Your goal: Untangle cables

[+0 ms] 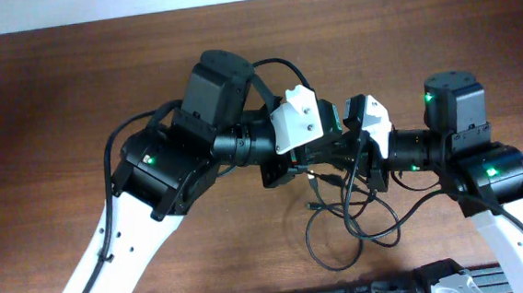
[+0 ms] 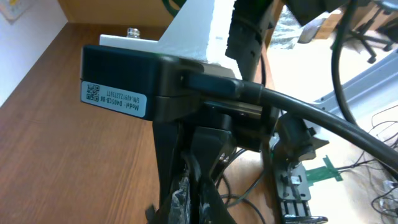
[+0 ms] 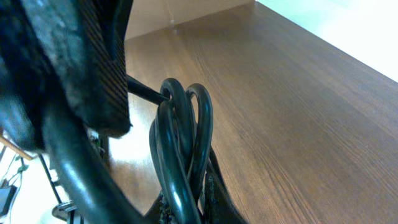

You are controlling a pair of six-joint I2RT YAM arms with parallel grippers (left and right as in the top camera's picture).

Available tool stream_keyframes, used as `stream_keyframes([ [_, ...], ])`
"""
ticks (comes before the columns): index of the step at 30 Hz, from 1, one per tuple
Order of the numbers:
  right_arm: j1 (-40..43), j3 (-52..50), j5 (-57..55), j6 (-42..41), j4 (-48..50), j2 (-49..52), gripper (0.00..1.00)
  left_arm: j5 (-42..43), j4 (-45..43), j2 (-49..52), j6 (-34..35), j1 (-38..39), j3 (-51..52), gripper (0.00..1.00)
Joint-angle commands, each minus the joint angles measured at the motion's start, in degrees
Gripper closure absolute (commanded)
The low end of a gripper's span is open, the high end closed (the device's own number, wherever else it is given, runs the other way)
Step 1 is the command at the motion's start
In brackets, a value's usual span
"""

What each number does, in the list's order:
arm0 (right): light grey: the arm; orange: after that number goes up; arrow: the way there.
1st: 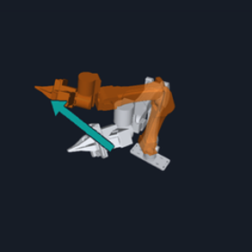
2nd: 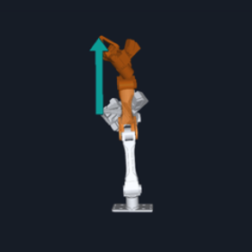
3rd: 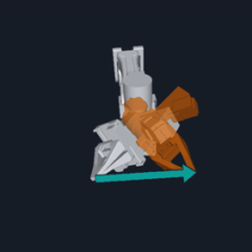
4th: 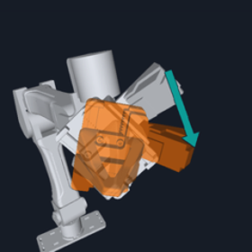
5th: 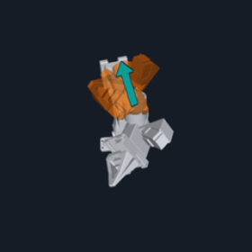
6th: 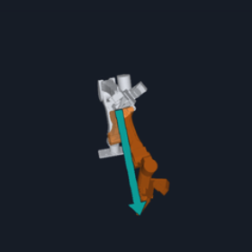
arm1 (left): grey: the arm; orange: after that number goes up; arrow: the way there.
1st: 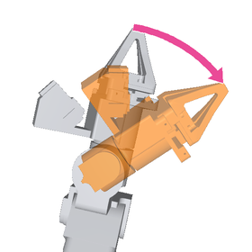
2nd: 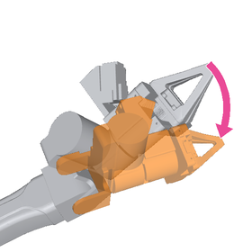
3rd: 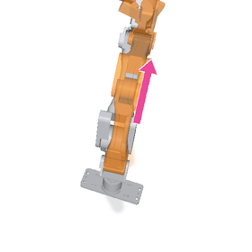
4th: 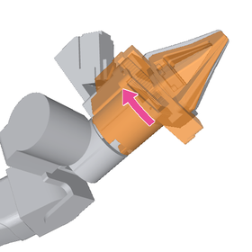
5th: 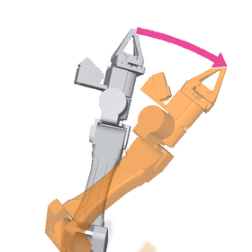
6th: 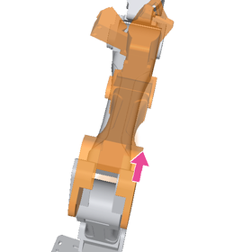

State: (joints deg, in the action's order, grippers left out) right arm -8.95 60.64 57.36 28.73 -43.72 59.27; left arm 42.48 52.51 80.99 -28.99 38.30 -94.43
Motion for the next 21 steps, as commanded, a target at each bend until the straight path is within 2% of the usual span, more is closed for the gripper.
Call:
stream_keyframes([
  [1,0.0,0.7,-2.4,-0.3,0.0,0.1,0.96,-5.0,0.3,-0.3,-0.9,0.3,-1.0,1.00],
  [4,0.0,0.7,-2.8,-0.3,0.0,0.1,0.96,-10.4,0.2,-0.3,2.9,0.3,-1.0,1.00],
  [5,0.0,0.8,-3.0,-0.3,0.0,0.1,0.96,-13.4,0.2,-0.3,5.8,0.3,-1.0,0.93],
  [6,0.0,0.7,-3.5,-0.7,0.0,0.1,0.96,-17.3,0.0,-0.3,10.0,0.3,-1.0,0.64],
  [7,0.0,0.7,-4.2,-0.7,0.0,0.1,0.96,-22.1,-0.2,-0.3,15.3,0.3,-1.0,0.52],
  [9,0.0,0.8,-4.3,-0.7,0.1,0.1,0.96,-27.3,-0.6,-0.3,21.0,0.2,-1.0,0.44],
  [11,0.0,0.8,-4.7,-0.8,0.2,0.1,0.96,-28.6,-1.1,-0.3,24.4,-0.3,-1.0,0.13],
  [12,0.0,0.8,-5.3,-1.4,0.3,0.1,0.96,-28.6,-1.1,-0.3,26.3,-0.8,-1.0,0.07],
  [13,0.0,0.8,-7.3,-3.8,0.8,0.1,0.96,-28.6,-1.1,-0.3,28.6,-1.5,-1.0,0.05],
  [15,0.0,0.8,-14.5,-13.8,3.4,0.1,0.96,-28.4,-1.0,-0.3,34.8,-4.3,-1.0,0.00],
  [17,0.0,0.8,-19.2,-20.9,5.3,0.1,0.96,-28.3,-1.0,-0.3,40.0,-6.5,-1.0,0.01],
  [21,0.0,0.8,-20.6,-26.1,8.3,0.1,0.96,-28.3,-1.1,-0.3,46.7,-7.7,-1.0,0.01],
])
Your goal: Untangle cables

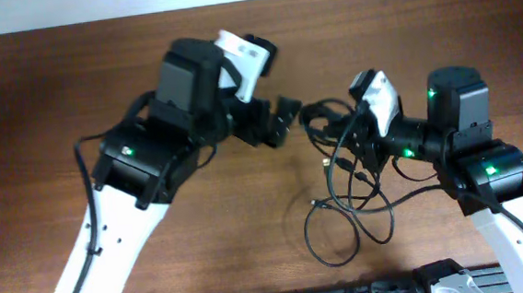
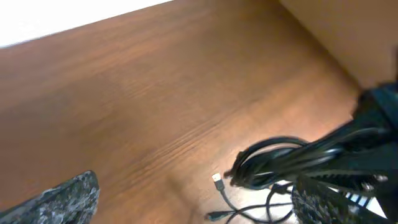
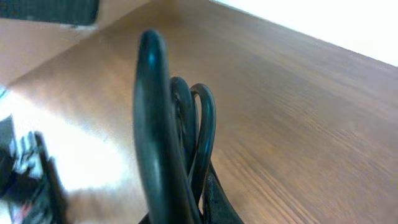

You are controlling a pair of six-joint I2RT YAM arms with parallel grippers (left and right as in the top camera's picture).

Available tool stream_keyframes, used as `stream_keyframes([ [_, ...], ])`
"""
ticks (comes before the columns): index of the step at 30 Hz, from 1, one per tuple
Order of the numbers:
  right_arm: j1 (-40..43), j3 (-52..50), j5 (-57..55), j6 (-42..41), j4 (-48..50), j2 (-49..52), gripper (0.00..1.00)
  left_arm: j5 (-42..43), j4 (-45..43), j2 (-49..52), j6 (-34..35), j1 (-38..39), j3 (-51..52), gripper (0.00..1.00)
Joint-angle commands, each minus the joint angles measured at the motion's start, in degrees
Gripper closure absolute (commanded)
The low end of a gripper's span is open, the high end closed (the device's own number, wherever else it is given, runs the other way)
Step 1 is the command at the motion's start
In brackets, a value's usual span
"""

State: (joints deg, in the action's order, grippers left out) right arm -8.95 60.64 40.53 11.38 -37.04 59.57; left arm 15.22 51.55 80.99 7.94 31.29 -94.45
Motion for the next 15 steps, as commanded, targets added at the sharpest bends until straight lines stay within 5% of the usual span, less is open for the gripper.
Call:
stream_keyframes([
  [1,0.0,0.8,-3.7,-8.9,2.1,-0.2,0.96,-1.1,-0.1,-0.3,12.1,-0.7,-1.0,0.01],
  [4,0.0,0.8,-3.7,-8.9,2.4,-0.2,0.96,0.2,-0.1,-0.3,16.6,-0.7,-1.0,0.00],
  [7,0.0,0.8,-3.7,-10.9,3.9,-0.4,0.96,0.5,-0.1,-0.3,21.3,-0.7,-1.0,0.14],
  [9,0.0,0.8,-3.7,-13.5,6.1,-0.7,0.96,0.5,-0.1,-0.3,27.5,-0.7,-1.0,0.02],
  [15,0.0,0.8,-3.5,-22.8,14.8,-1.2,0.96,5.6,-0.3,-0.3,35.2,-0.7,-1.0,0.00],
])
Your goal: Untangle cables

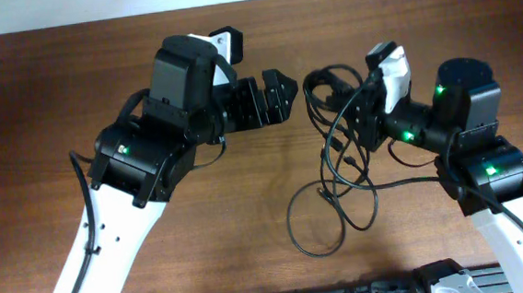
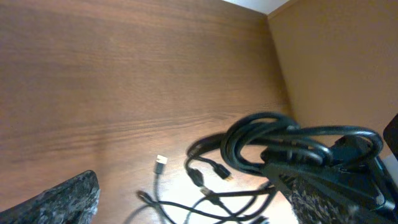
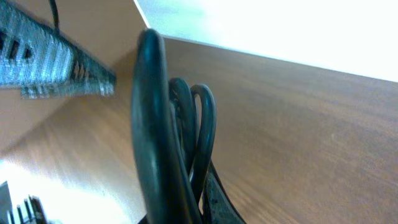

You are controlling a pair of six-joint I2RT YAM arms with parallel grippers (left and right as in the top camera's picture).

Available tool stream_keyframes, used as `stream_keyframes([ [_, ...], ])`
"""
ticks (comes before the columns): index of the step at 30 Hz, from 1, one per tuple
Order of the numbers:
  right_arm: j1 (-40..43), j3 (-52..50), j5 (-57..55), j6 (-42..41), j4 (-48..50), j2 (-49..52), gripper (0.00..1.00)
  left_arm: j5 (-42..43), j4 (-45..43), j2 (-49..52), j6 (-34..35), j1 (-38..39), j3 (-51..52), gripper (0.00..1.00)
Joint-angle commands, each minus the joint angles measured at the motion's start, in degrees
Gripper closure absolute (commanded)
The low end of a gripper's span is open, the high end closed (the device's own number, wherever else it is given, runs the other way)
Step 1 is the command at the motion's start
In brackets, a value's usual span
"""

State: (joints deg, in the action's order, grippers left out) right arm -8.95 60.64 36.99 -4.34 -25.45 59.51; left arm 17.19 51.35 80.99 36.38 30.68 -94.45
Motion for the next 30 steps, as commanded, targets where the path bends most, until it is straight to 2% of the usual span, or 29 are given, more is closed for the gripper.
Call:
stream_keyframes([
  [1,0.0,0.8,0.0,-9.0,4.5,-1.1,0.96,3.7,-0.1,-0.3,7.8,0.0,-1.0,0.02],
  [3,0.0,0.8,0.7,-12.8,7.6,-1.1,0.96,3.7,-0.1,-0.3,10.4,0.1,-1.0,0.03],
  [6,-0.1,0.8,4.7,-12.9,10.4,-1.1,0.96,3.9,-0.3,-0.3,13.2,0.1,-1.0,0.00],
  [10,-0.1,0.8,4.8,-12.9,10.5,-1.1,0.96,4.2,-0.5,-0.3,17.5,1.5,-1.0,0.01],
  [13,-0.1,0.8,4.8,-12.8,10.6,-1.1,0.96,4.0,-3.1,-0.3,18.1,3.4,-1.0,0.01],
  [14,-0.1,0.8,4.8,-12.6,10.8,-1.1,0.96,4.0,-3.9,-0.3,18.1,3.8,-1.0,0.02],
  [16,-0.1,0.8,4.8,-12.7,11.0,-1.1,0.96,3.8,-4.6,-0.3,18.1,4.1,-1.0,0.17],
  [18,-0.1,0.8,5.2,-12.7,11.0,-1.1,0.96,2.9,-4.7,-0.3,18.1,4.2,-1.0,0.23],
  [23,-1.4,0.8,5.9,-12.7,11.9,-1.1,0.96,3.0,-4.7,-0.3,18.5,4.2,-1.0,0.31],
  [30,-5.7,0.8,6.1,-12.6,14.2,-0.9,0.96,3.0,-4.7,-0.3,18.5,4.2,-1.0,0.33],
])
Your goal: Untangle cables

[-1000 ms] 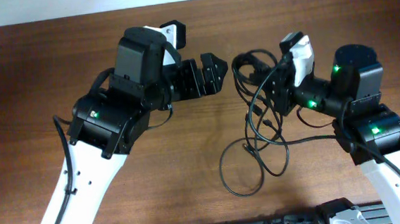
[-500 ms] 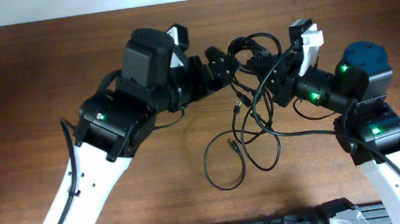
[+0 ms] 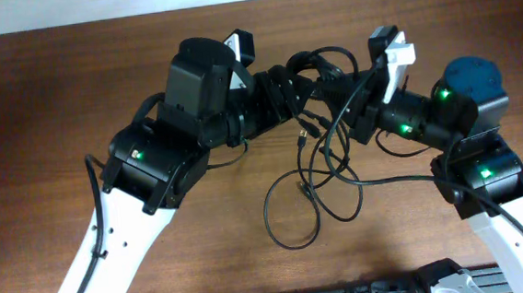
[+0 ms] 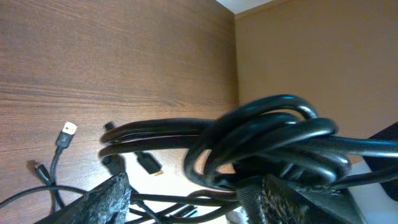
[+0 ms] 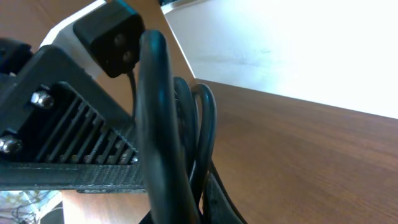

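Note:
A coil of thick black cable is held up off the table, with my right gripper shut on it; in the right wrist view the coil fills the middle above that gripper. My left gripper is open right at the coil. In the left wrist view its fingers straddle thin cable strands under the coil, with the left gripper not closed on them. Thin cables hang down and loop on the table. A USB plug lies below.
Brown wooden table extends all round. Loose loops of thin cable spread over its middle towards the front. A black rail runs along the front edge. The left gripper's ribbed finger shows close beside the coil.
My left gripper, then open and apart to the left of the coil, now stands at the coil with strands between its fingers. The hanging loops have shifted left.
First both grippers were close together over the tangle at the table's middle. Then the left gripper was away to the upper left, open, while the right held the coil. The coil then stood further back, and now the open left gripper is at it again.

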You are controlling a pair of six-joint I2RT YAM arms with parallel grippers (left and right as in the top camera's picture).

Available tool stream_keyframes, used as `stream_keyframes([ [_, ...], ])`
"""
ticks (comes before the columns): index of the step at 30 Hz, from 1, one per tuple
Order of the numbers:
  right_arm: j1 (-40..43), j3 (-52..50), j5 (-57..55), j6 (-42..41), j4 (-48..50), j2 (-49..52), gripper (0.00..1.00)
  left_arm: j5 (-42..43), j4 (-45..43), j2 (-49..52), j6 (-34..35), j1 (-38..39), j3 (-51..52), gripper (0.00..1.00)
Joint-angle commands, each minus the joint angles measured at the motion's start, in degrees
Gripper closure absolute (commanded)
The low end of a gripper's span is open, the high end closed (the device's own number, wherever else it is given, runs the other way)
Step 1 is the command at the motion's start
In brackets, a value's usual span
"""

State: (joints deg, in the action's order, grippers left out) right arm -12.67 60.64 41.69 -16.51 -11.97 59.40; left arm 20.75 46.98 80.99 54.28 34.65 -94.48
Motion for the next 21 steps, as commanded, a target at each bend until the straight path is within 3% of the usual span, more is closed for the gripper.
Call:
stream_keyframes([
  [1,-2.3,0.8,1.3,-0.3,0.7,-0.7,0.96,-0.6,-0.3,-0.3,0.6,0.2,-1.0,0.35],
  [5,-2.4,0.8,1.2,-0.3,0.7,-0.7,0.96,-0.6,-0.3,-0.3,0.6,0.2,-1.0,0.41],
  [21,-2.4,0.8,3.4,-0.6,3.7,-0.7,0.96,-8.2,0.2,0.5,1.8,0.2,-1.0,0.46],
])
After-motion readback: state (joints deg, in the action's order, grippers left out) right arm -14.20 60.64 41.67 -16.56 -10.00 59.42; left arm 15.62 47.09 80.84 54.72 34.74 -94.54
